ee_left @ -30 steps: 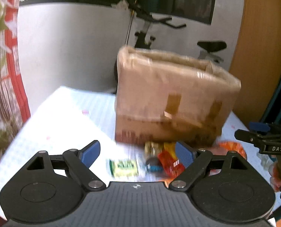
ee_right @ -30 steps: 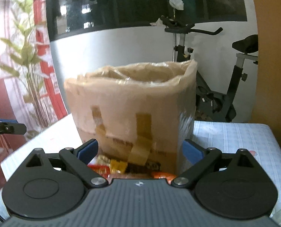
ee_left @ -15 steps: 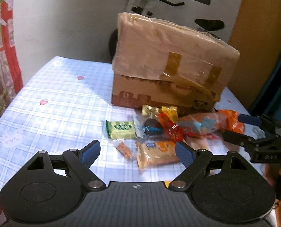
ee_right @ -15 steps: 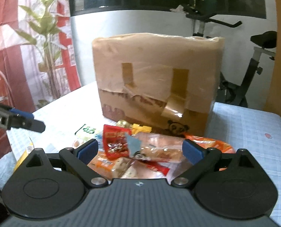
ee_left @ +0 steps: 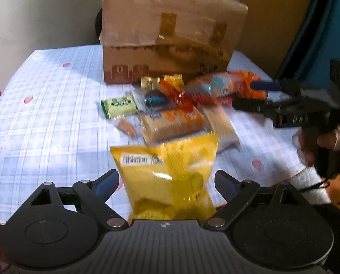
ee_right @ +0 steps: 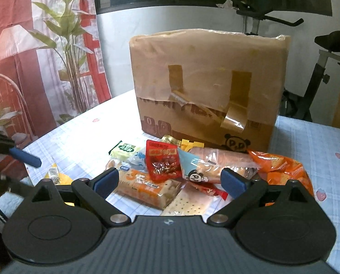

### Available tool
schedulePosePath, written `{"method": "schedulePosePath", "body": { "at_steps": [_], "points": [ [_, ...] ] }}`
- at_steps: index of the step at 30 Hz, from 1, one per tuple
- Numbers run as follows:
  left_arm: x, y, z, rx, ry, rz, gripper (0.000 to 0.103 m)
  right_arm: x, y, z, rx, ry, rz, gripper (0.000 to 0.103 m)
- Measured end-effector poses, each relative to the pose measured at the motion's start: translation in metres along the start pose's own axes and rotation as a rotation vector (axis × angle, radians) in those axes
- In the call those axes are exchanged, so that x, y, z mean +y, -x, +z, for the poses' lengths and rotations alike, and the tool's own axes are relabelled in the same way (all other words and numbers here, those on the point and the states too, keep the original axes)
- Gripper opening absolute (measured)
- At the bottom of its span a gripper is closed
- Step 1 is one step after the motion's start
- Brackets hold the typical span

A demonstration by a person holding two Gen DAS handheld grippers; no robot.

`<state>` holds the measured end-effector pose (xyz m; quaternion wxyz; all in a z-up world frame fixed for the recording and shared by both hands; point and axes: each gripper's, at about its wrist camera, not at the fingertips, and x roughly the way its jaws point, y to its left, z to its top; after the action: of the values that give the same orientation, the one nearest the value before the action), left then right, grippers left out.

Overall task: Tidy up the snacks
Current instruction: 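Grasp the yellow chip bag with left tool while right tool grasps panda pastry packet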

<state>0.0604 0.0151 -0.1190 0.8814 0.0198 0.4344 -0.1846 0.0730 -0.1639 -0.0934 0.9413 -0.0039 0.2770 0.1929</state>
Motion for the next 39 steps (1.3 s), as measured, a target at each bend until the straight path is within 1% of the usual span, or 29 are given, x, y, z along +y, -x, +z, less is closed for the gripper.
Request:
{"method": "schedulePosePath", "body": {
  "at_steps": [6, 9, 11, 13, 21, 24, 30, 33, 36, 39],
  "points": [
    [-0.001, -0.026, -0.003, 0.067, -0.006, 0.075, 0.092, -0.002, -0.001, -0.003, 0.009, -0.006, -0.005, 0.098],
    [0.015, -0.038, 0.001, 0.073, 0.08, 0.064, 0.089, -0.004, -0.002, -0.004, 0.013, -0.009, -0.008, 0.098],
    [0.024, -0.041, 0.005, 0.057, 0.133, 0.059, 0.086, -0.005, -0.002, -0.005, 0.016, -0.01, -0.012, 0.098],
    [0.027, -0.044, 0.009, 0.034, 0.142, 0.087, 0.082, -0.006, -0.002, -0.006, 0.02, -0.01, -0.017, 0.098],
    [0.037, -0.055, 0.024, -0.013, 0.175, 0.136, 0.081, -0.009, -0.005, -0.008, 0.032, -0.011, -0.036, 0.098],
    [0.042, -0.058, 0.026, -0.023, 0.201, 0.134, 0.081, -0.012, -0.007, -0.007, 0.036, -0.011, -0.051, 0.098],
    [0.045, -0.06, 0.025, -0.046, 0.214, 0.15, 0.08, -0.023, -0.011, -0.002, 0.031, -0.008, -0.091, 0.098],
    [0.048, -0.058, 0.025, -0.059, 0.233, 0.138, 0.076, -0.029, -0.018, 0.002, 0.039, -0.001, -0.111, 0.097],
    [0.044, -0.054, 0.027, -0.076, 0.207, 0.169, 0.075, -0.036, -0.028, 0.006, 0.045, -0.011, -0.118, 0.097],
    [0.045, -0.047, 0.028, -0.099, 0.215, 0.159, 0.074, -0.042, -0.038, 0.01, 0.047, -0.03, -0.126, 0.097]
  ]
}}
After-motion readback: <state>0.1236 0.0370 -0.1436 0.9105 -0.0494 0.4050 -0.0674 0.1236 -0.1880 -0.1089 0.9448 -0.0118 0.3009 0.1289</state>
